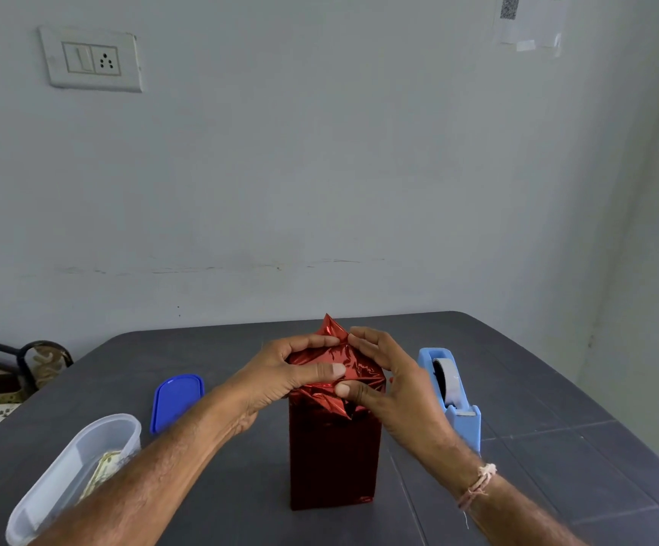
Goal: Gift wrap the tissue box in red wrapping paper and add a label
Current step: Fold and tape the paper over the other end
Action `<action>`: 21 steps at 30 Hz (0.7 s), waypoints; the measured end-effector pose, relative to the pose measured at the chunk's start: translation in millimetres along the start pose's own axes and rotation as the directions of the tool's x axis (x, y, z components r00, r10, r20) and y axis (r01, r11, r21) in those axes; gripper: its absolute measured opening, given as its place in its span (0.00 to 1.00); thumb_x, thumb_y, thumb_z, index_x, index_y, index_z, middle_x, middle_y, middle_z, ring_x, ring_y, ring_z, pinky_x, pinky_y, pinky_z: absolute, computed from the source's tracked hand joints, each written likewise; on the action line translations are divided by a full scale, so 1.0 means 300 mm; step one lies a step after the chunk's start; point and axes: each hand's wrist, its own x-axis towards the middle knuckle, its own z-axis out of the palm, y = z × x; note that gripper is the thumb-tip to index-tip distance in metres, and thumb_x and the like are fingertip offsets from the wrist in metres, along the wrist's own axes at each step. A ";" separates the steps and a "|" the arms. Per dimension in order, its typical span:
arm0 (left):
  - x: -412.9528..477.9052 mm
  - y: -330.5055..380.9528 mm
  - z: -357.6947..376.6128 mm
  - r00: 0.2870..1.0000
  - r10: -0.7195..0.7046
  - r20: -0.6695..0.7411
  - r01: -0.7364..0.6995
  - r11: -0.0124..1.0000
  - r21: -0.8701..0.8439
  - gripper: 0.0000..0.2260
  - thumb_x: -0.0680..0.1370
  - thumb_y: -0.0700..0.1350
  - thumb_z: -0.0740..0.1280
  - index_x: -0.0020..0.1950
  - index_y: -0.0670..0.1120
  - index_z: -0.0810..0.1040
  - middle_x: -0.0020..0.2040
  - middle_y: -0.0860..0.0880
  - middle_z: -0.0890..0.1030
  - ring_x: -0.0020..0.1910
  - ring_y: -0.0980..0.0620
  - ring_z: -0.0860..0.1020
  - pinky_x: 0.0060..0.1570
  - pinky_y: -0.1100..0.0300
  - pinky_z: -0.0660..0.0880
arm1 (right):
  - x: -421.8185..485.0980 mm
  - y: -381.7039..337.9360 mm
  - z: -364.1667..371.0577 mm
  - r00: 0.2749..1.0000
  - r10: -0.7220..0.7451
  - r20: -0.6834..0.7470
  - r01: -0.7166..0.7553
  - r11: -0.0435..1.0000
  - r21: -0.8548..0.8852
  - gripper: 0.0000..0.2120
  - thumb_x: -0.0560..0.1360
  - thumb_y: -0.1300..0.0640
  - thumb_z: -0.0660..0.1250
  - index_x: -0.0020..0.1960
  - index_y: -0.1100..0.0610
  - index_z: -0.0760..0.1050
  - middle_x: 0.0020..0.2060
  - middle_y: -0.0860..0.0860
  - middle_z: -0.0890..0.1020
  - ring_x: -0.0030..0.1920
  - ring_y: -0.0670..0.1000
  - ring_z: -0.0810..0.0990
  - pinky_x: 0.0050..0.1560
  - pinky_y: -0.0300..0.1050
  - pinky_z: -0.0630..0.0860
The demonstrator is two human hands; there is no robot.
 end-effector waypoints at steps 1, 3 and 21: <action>0.001 -0.002 0.000 1.000 -0.001 0.002 0.001 1.000 0.004 0.23 0.69 0.53 0.80 0.64 0.60 0.82 0.61 0.55 0.84 0.58 0.58 0.83 0.51 0.68 0.79 | -0.002 0.002 0.000 1.000 -0.003 -0.004 0.003 1.000 -0.007 0.34 0.68 0.51 0.81 0.69 0.39 0.71 0.64 0.35 0.80 0.67 0.37 0.77 0.66 0.50 0.79; 0.000 -0.004 -0.002 1.000 -0.003 0.003 0.003 1.000 0.011 0.23 0.69 0.53 0.80 0.64 0.61 0.82 0.61 0.55 0.84 0.59 0.58 0.83 0.52 0.67 0.79 | -0.004 0.000 0.003 1.000 -0.005 -0.008 0.005 1.000 -0.012 0.34 0.68 0.51 0.81 0.69 0.37 0.71 0.64 0.34 0.80 0.66 0.36 0.76 0.66 0.49 0.79; 0.001 0.007 -0.011 0.998 -0.063 0.012 0.060 0.986 0.152 0.25 0.64 0.63 0.79 0.61 0.69 0.80 0.65 0.55 0.79 0.60 0.49 0.80 0.60 0.46 0.79 | -0.046 0.047 -0.115 0.987 0.105 -0.118 -0.103 0.994 0.025 0.27 0.75 0.41 0.71 0.73 0.39 0.71 0.67 0.39 0.76 0.69 0.37 0.72 0.57 0.31 0.75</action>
